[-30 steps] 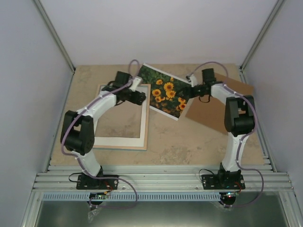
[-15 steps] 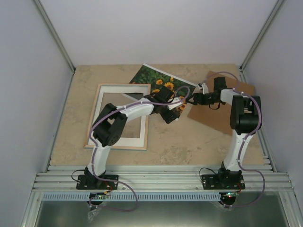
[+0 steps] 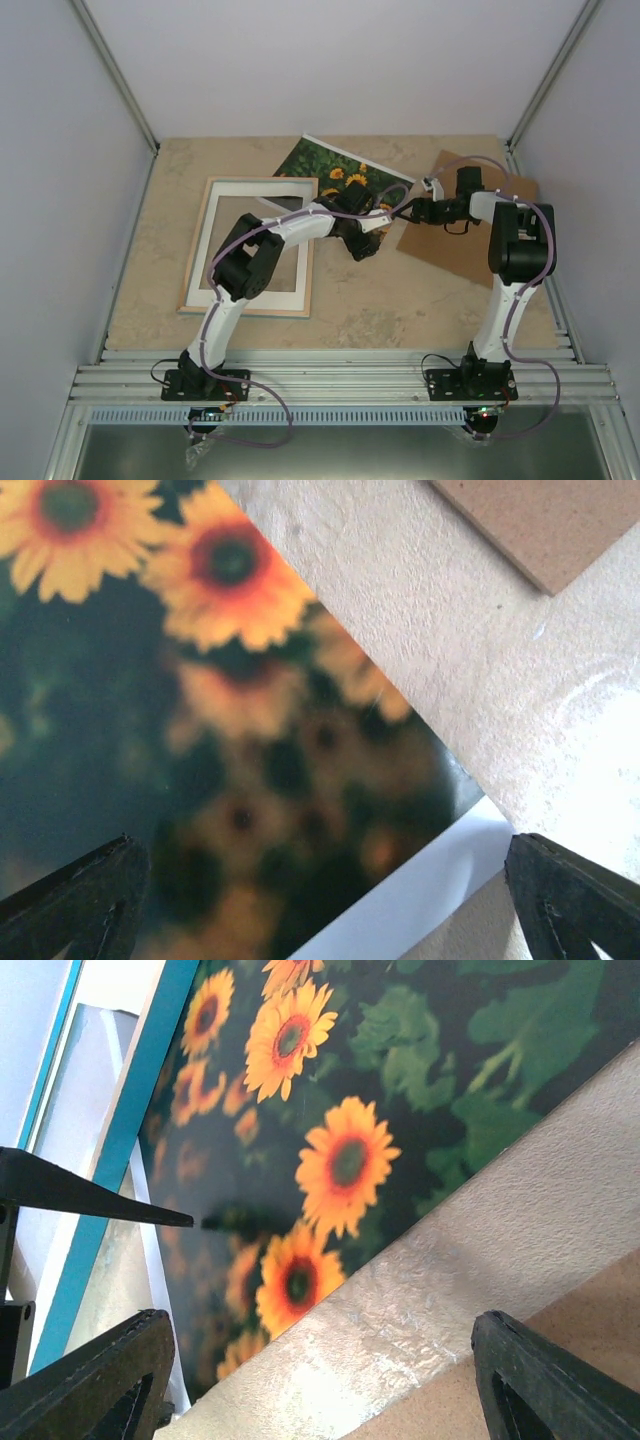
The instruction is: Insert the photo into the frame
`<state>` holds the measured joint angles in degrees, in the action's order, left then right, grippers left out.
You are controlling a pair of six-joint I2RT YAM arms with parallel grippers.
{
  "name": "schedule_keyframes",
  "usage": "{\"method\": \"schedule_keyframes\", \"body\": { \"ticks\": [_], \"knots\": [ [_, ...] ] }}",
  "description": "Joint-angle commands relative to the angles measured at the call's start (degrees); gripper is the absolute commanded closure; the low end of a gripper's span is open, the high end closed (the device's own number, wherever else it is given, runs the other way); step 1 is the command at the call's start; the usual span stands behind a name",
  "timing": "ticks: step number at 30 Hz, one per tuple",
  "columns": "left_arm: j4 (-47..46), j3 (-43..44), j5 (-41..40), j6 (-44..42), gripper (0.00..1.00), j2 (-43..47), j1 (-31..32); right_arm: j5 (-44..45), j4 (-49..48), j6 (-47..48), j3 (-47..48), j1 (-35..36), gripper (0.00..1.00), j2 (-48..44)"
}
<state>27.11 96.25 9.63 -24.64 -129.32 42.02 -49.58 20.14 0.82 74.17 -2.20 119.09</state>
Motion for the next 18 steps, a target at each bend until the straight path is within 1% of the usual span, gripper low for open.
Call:
{"method": "schedule_keyframes", "body": {
  "ticks": [1, 4, 8, 10, 14, 18],
  "knots": [
    [3.2, 1.3, -1.8, -2.5, 0.01, -4.6, 0.3, 1.7, 3.7, -2.4, -1.7, -0.7, 0.17, 0.3],
    [4.7, 2.9, -1.0, -1.4, 0.1, -6.9, -0.3, 1.3, 4.1, -2.6, -1.8, -0.7, 0.17, 0.0],
    [6.4, 5.5, 0.3, 0.2, 0.27, -9.5, -2.0, 0.9, 4.2, -2.9, -2.3, -0.7, 0.17, -0.4],
    [6.8, 5.9, 0.7, 0.5, 0.33, -10.0, -2.4, 0.3, 4.3, -3.3, -2.5, -0.6, 0.18, -0.1],
    [6.5, 6.0, 2.9, 1.6, 0.4, -9.5, -3.1, -1.9, 3.1, -5.2, -3.6, -0.1, 0.18, 0.5],
    [6.4, 6.3, 4.4, 1.9, 0.41, -9.2, -3.2, -5.1, 0.9, -8.1, -4.3, 1.0, 0.18, 1.4]
  ]
}}
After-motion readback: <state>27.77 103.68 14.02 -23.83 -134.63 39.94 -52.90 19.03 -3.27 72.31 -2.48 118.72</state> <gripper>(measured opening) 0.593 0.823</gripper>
